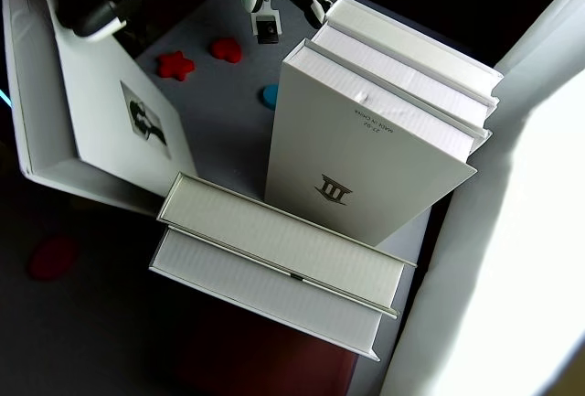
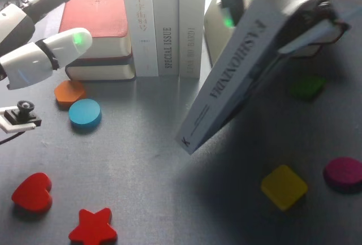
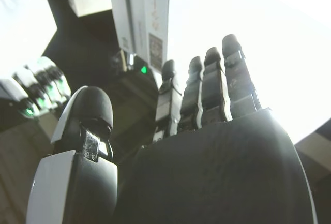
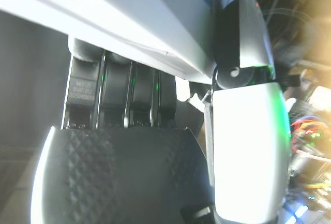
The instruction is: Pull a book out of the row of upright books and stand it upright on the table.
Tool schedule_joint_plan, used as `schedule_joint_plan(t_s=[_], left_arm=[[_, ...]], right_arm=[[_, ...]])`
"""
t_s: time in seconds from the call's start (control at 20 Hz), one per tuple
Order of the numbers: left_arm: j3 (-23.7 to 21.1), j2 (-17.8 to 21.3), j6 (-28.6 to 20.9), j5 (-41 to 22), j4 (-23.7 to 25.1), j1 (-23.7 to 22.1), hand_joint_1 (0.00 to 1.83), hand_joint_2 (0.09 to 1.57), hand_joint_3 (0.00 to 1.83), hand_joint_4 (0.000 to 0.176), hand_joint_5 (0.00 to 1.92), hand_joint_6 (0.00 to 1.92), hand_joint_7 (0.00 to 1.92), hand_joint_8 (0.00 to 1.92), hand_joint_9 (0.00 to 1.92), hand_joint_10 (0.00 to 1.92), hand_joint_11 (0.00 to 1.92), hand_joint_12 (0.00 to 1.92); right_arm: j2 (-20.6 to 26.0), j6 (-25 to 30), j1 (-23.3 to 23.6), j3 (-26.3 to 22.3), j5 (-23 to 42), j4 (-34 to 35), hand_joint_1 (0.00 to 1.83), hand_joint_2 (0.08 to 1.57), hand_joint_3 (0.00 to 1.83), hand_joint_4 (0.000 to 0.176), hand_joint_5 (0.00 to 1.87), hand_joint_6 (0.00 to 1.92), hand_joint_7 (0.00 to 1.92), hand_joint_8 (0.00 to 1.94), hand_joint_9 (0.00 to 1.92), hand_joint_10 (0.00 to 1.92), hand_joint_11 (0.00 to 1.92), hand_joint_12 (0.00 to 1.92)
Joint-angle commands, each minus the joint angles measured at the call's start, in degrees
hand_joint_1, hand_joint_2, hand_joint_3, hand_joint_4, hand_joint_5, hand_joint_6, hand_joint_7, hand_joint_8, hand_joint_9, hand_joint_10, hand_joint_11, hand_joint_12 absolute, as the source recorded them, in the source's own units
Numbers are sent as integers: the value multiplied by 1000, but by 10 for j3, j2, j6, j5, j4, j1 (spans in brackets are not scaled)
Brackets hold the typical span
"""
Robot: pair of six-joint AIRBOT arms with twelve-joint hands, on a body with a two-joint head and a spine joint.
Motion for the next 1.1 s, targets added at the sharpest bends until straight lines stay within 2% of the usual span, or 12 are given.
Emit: schedule_joint_plan(t_s=[0.0, 0.2, 0.35, 0.4, 0.5, 0.65, 0.75, 0.8, 0.85, 0.95, 1.0, 1.05], left_arm=[[2, -4, -4, -62, -13, -4, 345, 1364, 0, 57, 183, 2, 32, 0, 1, 0, 0, 239], [9, -11, -9, -57, -13, -5, 285, 1367, 0, 78, 154, 3, 17, 3, 0, 0, 0, 183], [10, -13, -10, -57, -14, -6, 302, 1390, 1, 28, 146, 0, 53, 1, 37, 6, 0, 296], [10, -14, -10, -57, -14, -6, 397, 1382, 0, 14, 192, 6, 102, 1, 91, 13, 0, 690], [11, -14, -11, -57, -14, -6, 548, 1378, 0, 0, 194, 6, 123, 2, 111, 9, 0, 914], [11, -14, -11, -59, -17, -6, 456, 1376, 0, 4, 111, 11, 103, 10, 221, 36, 0, 1149], [12, -15, -12, -59, -17, -6, 356, 1385, 3, 0, 75, 4, 39, 7, 52, 17, 0, 589], [12, -15, -12, -58, -18, -6, 347, 1377, 0, 0, 70, 2, 35, 5, 51, 17, 0, 540], [12, -15, -12, -57, -19, -6, 323, 1377, 1, 0, 125, 15, 80, 7, 108, 30, 0, 881], [13, -15, -12, -58, -21, -6, 306, 1377, 1, 0, 169, 10, 106, 2, 124, 15, 0, 1006], [13, -15, -12, -59, -23, -6, 271, 1384, 2, 16, 130, 11, 101, 1, 108, 5, 0, 835], [13, -15, -12, -61, -24, -6, 300, 1381, 0, 44, 168, 19, 139, 6, 133, 11, 0, 901]], right_arm=[[-16, 19, -7, 16, -11, 37, 1109, 1239, 0, 0, 770, 1369, 963, 1818, 974, 1830, 940, 1921], [-73, 63, -27, 60, -7, -1, 1108, 1239, 0, 0, 771, 1369, 963, 1818, 974, 1830, 940, 1921], [-104, 93, -35, 75, -2, -42, 1108, 1239, 0, 0, 771, 1369, 963, 1818, 974, 1830, 940, 1921], [-113, 94, -39, 82, -1, -42, 1108, 1239, 0, 0, 771, 1369, 963, 1818, 974, 1830, 940, 1921], [-125, 94, -43, 91, -1, -42, 1108, 1239, 0, 0, 771, 1369, 963, 1818, 974, 1830, 940, 1921], [-134, 94, -49, 99, -5, -41, 1108, 1239, 0, 0, 771, 1369, 963, 1818, 974, 1830, 940, 1921], [-138, 93, -58, 106, -11, -43, 1109, 1238, 0, 0, 770, 1369, 963, 1818, 974, 1830, 940, 1921], [-138, 93, -60, 107, -17, -48, 1108, 1238, 0, 0, 771, 1369, 963, 1818, 974, 1830, 940, 1921], [-137, 93, -63, 108, -24, -54, 1108, 1238, 0, 0, 771, 1369, 963, 1818, 974, 1830, 940, 1921], [-138, 93, -72, 114, -34, -57, 1108, 1238, 0, 0, 771, 1369, 963, 1818, 974, 1830, 940, 1921], [-141, 94, -76, 119, -37, -57, 1108, 1238, 0, 0, 771, 1369, 963, 1818, 974, 1830, 940, 1921], [-143, 94, -81, 122, -41, -57, 1109, 1238, 0, 0, 770, 1369, 963, 1818, 974, 1830, 940, 1921]])
